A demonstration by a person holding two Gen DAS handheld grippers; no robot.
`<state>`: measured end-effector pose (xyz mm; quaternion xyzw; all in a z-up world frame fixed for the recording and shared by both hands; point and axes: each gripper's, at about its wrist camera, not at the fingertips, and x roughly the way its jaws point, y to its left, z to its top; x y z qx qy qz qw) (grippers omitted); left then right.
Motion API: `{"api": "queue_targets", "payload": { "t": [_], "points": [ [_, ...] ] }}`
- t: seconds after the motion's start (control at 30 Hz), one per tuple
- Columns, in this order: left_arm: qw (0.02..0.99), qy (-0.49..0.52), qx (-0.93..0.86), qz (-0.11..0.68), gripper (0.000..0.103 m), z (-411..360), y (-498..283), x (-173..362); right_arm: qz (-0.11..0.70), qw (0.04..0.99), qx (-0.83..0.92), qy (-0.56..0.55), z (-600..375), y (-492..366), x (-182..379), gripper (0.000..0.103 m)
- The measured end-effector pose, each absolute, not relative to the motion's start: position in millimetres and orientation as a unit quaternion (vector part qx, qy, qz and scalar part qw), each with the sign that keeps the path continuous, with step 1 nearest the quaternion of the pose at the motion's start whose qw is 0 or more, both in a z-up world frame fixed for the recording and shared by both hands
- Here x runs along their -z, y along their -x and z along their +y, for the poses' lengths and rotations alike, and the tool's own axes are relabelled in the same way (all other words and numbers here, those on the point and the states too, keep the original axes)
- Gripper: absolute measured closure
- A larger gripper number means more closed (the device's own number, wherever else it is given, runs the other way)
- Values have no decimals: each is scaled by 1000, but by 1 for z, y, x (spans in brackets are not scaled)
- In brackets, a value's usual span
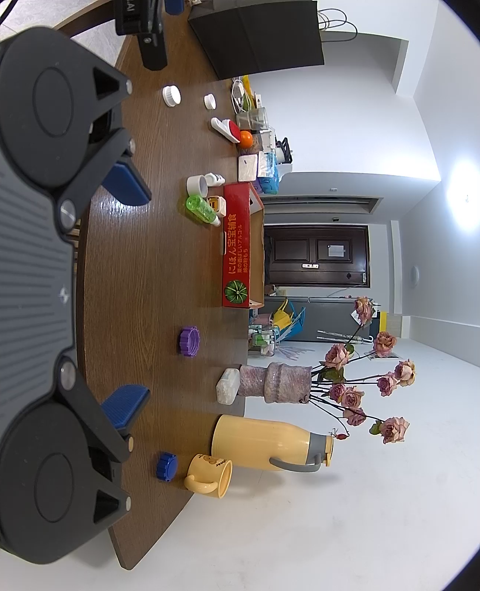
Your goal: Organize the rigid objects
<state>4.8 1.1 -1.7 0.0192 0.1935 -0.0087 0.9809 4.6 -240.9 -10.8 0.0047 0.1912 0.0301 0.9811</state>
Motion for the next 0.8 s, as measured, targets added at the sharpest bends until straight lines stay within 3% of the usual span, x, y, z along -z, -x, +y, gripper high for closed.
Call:
{"api": "queue_targets", "payload": {
  "t": [0.8],
  "points": [
    [977,16,-24,212,0,29,-43,9,203,979,-6,-12,-276,-51,26,0]
  ]
}}
